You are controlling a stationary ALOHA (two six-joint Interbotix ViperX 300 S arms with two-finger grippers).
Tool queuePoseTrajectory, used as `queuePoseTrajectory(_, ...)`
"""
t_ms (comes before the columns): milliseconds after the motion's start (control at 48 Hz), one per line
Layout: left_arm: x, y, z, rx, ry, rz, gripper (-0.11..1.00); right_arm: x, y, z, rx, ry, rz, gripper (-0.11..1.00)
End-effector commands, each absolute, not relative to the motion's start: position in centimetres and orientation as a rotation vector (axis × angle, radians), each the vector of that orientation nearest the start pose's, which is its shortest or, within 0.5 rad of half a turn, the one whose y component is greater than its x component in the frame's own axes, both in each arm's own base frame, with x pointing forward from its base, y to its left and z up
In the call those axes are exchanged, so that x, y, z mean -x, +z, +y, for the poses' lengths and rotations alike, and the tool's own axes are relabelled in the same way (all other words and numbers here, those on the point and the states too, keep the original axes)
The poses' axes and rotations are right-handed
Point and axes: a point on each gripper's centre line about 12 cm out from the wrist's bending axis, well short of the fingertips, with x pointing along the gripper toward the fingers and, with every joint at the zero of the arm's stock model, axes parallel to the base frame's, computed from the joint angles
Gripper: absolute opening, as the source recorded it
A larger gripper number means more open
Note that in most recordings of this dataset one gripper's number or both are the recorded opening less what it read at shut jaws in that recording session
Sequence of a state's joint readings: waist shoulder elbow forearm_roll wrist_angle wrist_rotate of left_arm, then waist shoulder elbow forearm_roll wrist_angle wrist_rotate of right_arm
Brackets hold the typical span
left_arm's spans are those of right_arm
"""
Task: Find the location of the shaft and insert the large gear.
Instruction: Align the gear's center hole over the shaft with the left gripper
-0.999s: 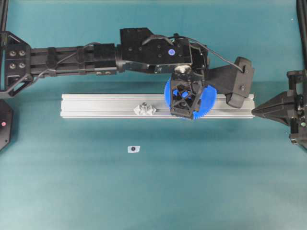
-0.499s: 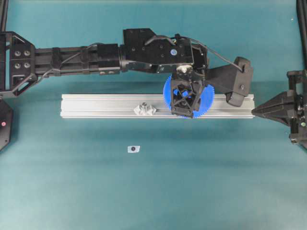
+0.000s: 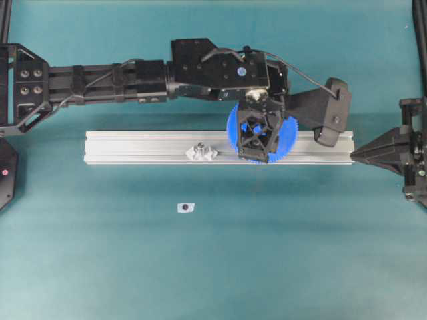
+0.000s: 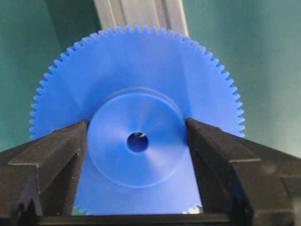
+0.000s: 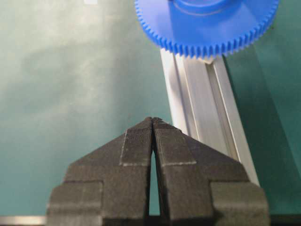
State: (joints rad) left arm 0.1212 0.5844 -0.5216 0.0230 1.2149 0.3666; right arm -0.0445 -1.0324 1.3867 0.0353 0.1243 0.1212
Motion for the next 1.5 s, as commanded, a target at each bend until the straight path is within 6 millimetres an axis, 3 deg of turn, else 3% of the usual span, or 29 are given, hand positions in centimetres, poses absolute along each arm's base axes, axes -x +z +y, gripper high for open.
queuePoseTrajectory(0,-54.1,23.8,7.9,-0.257,-0.090,1.235,0.69,-16.1,17.7,-0.7,-0.174,-0.078,0.462,0.02)
queuePoseTrajectory(728,-54.3,23.7,8.4,-0.247,-0.075,1.229,0.69,-16.1,17.8,-0.7,-0.174,-0.080,0.459,0.02)
queuePoseTrajectory(1207,-54.5,23.9,7.4,-0.255,-0.089,1.224,0.69,-16.1,17.8,-0.7,-0.174,-0.080,0.459,0.02)
queuePoseTrajectory(1478,-54.7,23.1,6.6,-0.263,-0.105,1.237,0.70,-16.1,17.8,-0.7,-0.174,-0.080,0.459,0.02)
